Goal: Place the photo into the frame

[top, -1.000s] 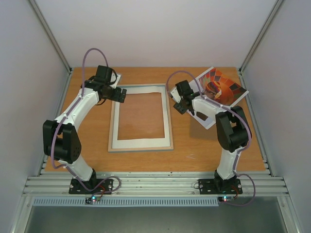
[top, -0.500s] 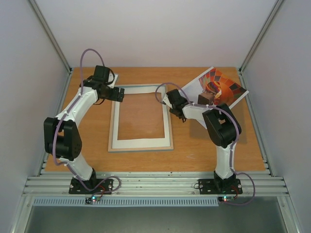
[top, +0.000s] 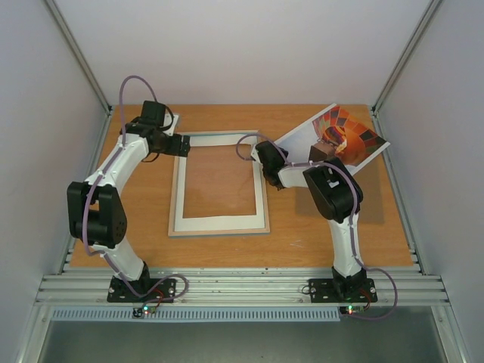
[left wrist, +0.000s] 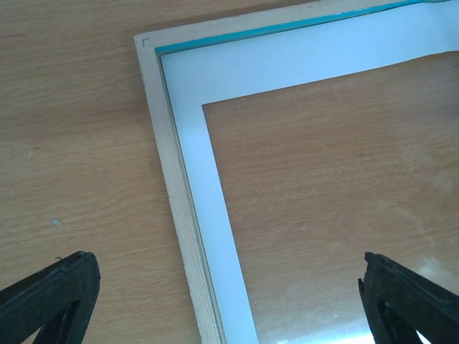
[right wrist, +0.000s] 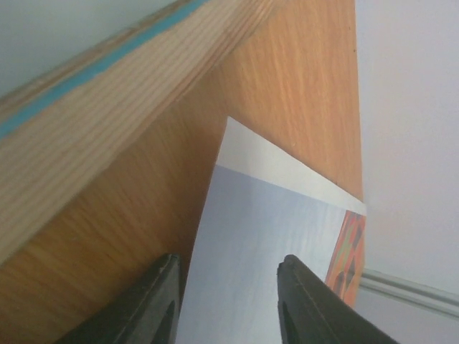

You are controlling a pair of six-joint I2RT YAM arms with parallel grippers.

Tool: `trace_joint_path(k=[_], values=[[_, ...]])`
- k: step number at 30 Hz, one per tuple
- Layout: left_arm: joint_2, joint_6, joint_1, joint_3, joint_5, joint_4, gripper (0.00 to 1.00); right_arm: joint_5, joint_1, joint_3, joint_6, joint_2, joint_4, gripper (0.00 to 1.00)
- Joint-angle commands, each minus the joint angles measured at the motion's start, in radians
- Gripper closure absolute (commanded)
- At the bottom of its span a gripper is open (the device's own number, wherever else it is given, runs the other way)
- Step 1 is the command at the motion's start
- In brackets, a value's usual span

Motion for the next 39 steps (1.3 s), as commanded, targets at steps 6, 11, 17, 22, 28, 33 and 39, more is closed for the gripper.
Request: trace_joint_path(k=[6,11,17,22,28,33,39], values=[[-0.002,-0.012,0.004,0.032,0.039,0.008,0.01,0.011,-0.030,0.001,-0.018,0.043,-0.064,0.96],[-0.017,-0.011,0.004,0.030,0.038,0.008,0.01,-0.001,-0.030,0.023,-0.002,-0.062,-0.128,0.99],[-0.027,-0.012,0.003,0.041,0.032,-0.001,0.01,-0.117,-0.029,0.127,0.179,-0.221,-0.483,0.99],[-0.036,0.006,0.000,0.048,0.036,-0.008,0.01,-0.221,-0.026,0.179,0.269,-0.316,-0.661,0.99],[-0.067,0.089,0.000,0.069,0.190,-0.013,0.01,-0.382,-0.025,0.302,0.341,-0.442,-0.918,0.99],[-0.078,0.164,0.000,0.116,0.414,-0.053,0.01,-0.529,-0.026,0.390,0.339,-0.564,-1.105,0.99],[-0.154,0.236,-0.026,0.094,0.629,-0.014,0.01,-0.672,-0.026,0.476,0.298,-0.702,-1.288,0.99]])
